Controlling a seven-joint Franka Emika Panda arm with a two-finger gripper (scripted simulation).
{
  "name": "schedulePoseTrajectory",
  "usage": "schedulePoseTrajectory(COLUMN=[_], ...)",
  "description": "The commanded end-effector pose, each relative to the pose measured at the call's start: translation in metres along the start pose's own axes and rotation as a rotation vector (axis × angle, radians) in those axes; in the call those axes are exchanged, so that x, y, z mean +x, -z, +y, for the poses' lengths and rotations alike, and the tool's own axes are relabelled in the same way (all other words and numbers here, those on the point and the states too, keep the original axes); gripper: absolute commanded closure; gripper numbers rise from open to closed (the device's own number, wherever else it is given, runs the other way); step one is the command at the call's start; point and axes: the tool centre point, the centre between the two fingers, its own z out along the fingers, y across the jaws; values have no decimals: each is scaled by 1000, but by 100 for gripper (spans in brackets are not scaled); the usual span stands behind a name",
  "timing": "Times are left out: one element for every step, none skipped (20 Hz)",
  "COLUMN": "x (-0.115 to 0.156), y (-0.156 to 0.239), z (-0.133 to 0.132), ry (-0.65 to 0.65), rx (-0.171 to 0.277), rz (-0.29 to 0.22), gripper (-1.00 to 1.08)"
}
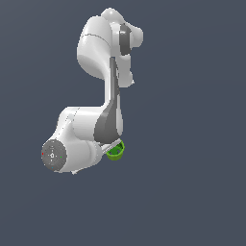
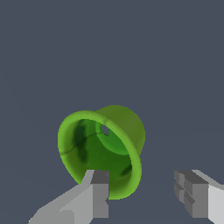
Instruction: Pick up the object and move it to a goal position.
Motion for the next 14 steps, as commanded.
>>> schedulePoseTrajectory(x=[0,0,0,0,0,0,-1,0,-1,-1,-1,0,0,-1], y=[-2,-3,-4,-6,-8,-11,-14,-16,-19,-21,-23,-25,-27,-28], z=[0,0,0,0,0,0,0,0,0,0,0,0,0,0], ry=[0,0,0,1,1,1,1,2,2,2,2,3,3,3], rx=[0,0,0,1,1,1,1,1,1,1,1,2,2,2], rz=[0,0,0,0,0,0,0,0,0,0,0,-1,-1,-1], gripper=[-20,-20,-20,-20,-20,-20,-20,-20,-20,-20,-20,-20,-20,-20])
